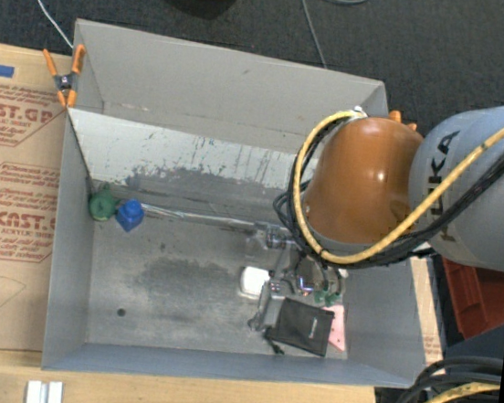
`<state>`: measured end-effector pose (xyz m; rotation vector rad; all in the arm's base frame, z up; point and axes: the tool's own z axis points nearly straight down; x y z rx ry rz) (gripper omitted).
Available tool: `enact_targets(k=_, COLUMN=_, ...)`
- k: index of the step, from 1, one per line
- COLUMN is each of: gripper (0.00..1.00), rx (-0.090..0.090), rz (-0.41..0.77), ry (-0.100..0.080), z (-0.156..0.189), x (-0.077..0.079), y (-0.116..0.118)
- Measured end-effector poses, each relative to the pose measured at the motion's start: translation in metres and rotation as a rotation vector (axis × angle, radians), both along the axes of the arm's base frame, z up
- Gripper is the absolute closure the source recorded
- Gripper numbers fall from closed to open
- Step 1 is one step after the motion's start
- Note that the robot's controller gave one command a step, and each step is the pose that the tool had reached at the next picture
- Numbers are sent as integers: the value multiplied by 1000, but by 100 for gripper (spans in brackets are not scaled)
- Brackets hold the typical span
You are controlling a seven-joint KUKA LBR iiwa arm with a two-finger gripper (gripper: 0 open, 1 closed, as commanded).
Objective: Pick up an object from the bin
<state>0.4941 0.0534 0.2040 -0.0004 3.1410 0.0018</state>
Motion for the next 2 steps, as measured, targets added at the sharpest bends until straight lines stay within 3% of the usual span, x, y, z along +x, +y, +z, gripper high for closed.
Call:
enact_targets(k=1, gripper=0, rx=0, rz=-143, ry=5, z=-73, x=4, y=-48)
enact_targets(k=2, gripper=0, rx=0, rz=29, ry=0, z=-76, x=12, y=-82)
